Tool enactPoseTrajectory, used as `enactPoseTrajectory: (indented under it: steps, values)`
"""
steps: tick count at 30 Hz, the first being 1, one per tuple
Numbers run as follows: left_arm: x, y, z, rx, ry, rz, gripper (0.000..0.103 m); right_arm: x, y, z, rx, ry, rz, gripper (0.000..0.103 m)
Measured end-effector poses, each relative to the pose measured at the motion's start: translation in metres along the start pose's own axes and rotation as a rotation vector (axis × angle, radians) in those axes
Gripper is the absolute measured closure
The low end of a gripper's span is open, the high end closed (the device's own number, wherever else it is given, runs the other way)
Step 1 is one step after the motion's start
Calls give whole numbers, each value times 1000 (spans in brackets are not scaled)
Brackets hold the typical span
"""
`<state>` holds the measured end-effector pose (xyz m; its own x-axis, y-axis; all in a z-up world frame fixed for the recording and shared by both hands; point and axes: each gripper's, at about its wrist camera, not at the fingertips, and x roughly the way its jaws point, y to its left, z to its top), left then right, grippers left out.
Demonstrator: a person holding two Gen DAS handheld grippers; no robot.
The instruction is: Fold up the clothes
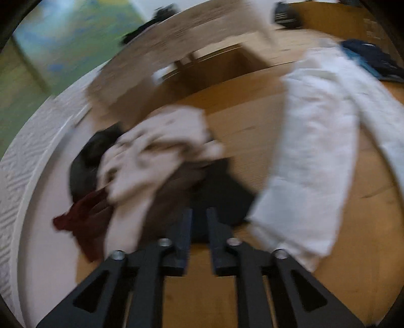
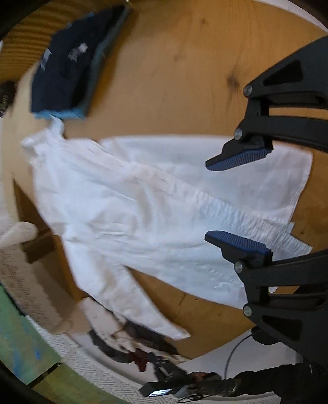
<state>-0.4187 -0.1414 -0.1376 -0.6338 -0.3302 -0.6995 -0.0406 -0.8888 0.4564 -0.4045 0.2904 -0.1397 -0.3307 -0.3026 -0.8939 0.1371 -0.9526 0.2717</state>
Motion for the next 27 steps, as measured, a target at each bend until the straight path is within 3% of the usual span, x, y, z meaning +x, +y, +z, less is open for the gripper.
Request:
enactPoseTrajectory:
  steps: [2, 3, 5, 8, 11, 13, 18, 21, 25, 27]
  values:
    - [-7, 9, -4, -36, -15, -9, 72, 13, 5, -3, -23, 24, -23, 54]
    - [-18, 4, -5, -29, -36, -56, 72, 17, 7, -5, -36, 34, -39, 54]
    - [-47, -18, -8, 32, -90, -199, 69, 23, 10, -9, -51, 50, -57, 54]
    - [-84, -67, -12, 157, -146, -398, 55, 24, 9, -17, -42, 63, -49, 54]
    - [-112, -130, -16, 280, -152, -598, 55, 19, 6, -26, -51, 45, -80, 54]
    - [-129, -172, -22, 392, -166, -669, 55, 14, -3, -33, -45, 32, -103, 54]
    - [-152, -255, -33, 627, -193, -731, 55, 10, -26, -52, -39, 14, -183, 58]
    - [-148, -274, -29, 642, -165, -767, 55, 18, -28, -62, -51, 28, -188, 70]
    - [-129, -283, -27, 644, -98, -742, 55, 25, -10, -75, -145, 23, -241, 74]
    - [-118, -272, -32, 620, -61, -740, 55, 26, 3, -82, -187, 11, -260, 86]
